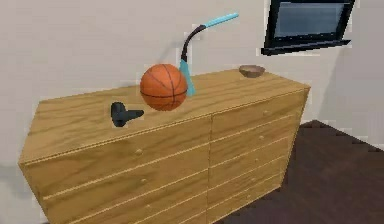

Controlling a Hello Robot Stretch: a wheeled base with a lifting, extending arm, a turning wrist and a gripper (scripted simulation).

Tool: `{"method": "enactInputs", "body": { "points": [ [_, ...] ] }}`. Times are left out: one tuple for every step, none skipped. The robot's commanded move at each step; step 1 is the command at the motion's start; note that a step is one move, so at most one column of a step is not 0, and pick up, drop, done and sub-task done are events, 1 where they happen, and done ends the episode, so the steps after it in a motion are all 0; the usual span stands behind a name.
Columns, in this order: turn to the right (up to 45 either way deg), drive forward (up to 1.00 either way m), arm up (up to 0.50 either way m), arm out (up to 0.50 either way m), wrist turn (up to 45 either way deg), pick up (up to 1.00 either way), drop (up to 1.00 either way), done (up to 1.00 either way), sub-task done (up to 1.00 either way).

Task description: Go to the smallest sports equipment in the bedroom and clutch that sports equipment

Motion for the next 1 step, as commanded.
{"method": "enactInputs", "body": {
  "points": [
    [0.0,0.60,0.00,0.00,0.0,0.00,0.00,0.00,0.00]
  ]
}}
